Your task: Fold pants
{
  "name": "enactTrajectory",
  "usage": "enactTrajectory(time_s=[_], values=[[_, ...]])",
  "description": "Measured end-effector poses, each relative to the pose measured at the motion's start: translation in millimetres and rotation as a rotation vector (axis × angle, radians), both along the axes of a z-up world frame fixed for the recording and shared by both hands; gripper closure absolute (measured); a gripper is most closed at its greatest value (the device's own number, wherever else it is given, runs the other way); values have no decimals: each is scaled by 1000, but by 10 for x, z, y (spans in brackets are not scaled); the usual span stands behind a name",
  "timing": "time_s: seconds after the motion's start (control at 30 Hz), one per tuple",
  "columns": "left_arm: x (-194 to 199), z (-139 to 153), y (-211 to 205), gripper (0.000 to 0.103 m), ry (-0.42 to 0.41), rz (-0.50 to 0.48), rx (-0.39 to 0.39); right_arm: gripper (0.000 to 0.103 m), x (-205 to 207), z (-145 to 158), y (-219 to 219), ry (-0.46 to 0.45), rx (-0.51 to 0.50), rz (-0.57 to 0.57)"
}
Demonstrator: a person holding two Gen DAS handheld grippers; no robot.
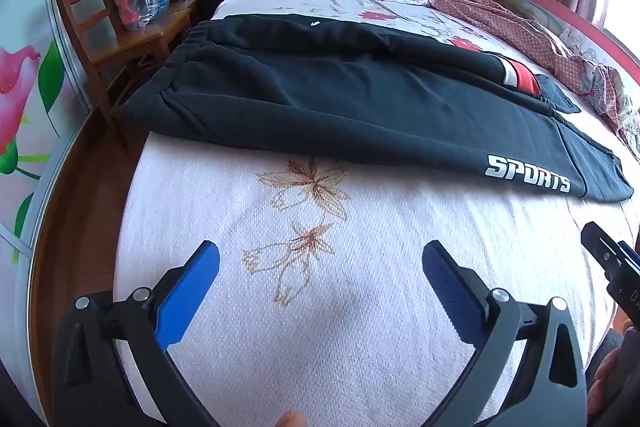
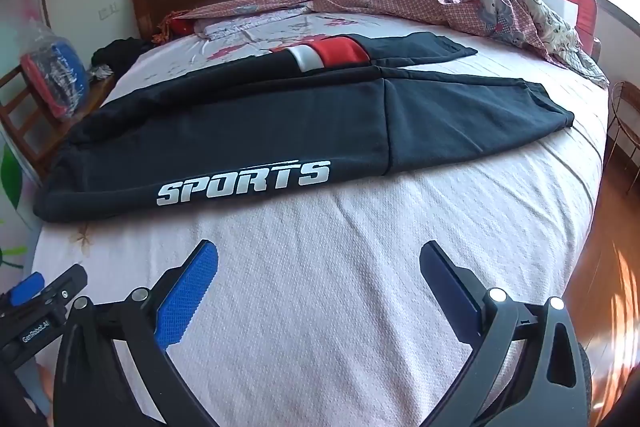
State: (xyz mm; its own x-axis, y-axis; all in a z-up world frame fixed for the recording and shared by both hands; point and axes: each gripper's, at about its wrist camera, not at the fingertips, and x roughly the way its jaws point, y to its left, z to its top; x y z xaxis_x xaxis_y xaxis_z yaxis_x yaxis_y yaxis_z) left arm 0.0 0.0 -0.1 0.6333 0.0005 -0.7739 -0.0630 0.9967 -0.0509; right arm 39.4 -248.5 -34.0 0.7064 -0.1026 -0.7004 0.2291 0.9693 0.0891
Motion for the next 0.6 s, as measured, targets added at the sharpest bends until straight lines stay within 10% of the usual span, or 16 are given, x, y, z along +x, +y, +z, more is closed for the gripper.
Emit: enactTrajectory(time_s=[0.6], values=[[-18, -22, -28, 2, 4, -1, 0, 3, -9, -8, -27, -9, -10, 3]])
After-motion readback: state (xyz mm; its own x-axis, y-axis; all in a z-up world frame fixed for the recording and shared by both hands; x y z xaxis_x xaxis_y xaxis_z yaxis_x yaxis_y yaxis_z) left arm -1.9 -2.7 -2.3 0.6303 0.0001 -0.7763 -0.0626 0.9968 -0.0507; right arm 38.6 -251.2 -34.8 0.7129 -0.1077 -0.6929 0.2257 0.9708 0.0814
